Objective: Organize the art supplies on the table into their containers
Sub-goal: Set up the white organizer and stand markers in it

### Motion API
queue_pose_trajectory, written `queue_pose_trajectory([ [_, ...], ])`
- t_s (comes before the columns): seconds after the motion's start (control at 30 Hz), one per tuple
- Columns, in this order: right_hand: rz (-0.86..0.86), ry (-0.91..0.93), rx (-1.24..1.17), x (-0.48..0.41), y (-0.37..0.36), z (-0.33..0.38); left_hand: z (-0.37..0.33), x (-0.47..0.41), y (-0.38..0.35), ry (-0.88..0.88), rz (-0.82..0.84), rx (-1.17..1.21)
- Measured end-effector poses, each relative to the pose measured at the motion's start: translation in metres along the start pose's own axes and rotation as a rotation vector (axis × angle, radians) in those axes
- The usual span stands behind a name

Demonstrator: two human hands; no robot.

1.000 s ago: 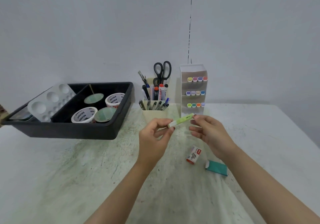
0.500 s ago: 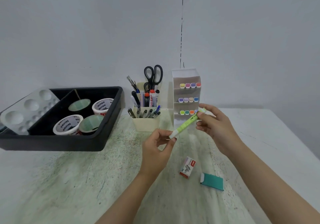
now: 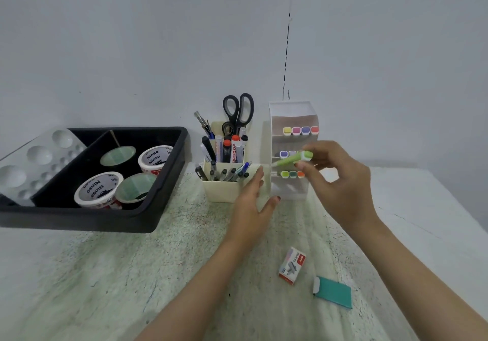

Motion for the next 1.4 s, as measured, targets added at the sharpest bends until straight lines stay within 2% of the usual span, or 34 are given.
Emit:
queue_pose_trajectory([
  [0.13, 0.037, 0.112, 0.207, 0.009, -0.02, -0.013, -0.008, -0.008, -0.013, -0.033, 0.085, 0.12],
  [0.27, 0.054, 0.151, 0.264, 0.012, -0.033, -0.02, -0.01, -0.01, -0.018, -0.047, 0.085, 0.292],
  [0.4, 0.116, 0.176, 0.313, 0.013, -0.051, -0.025, -0.011, -0.009, -0.015, -0.071, 0.056, 0.352],
  [0.57, 0.135, 0.196, 0.395, 0.015, -0.069, -0.038, -0.016, -0.007, -0.012, -0.115, 0.048, 0.358],
  [0.73, 0.075, 0.174, 0.441, 0.018, -0.073, -0.047, -0.019, -0.007, -0.01, -0.172, 0.051, 0.337],
  [0.97, 0.005, 0.06, 0.407, 0.015, -0.068, -0.054, -0.023, -0.006, -0.01, -0.18, 0.052, 0.355],
  [1.4, -0.078, 0.006, 0.504, 0.016, -0.066, -0.045, -0.02, -0.007, -0.01, -0.159, 0.048, 0.324],
])
Point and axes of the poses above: each hand's wrist, its own x-axis away from the middle knuckle, its own y-axis out of the back of the hand, z = x × y, the point moved 10 cm from there along -x, towards the middle knuckle, and after that the axes turned 10 degrees about -y, right-handed, at the moved point
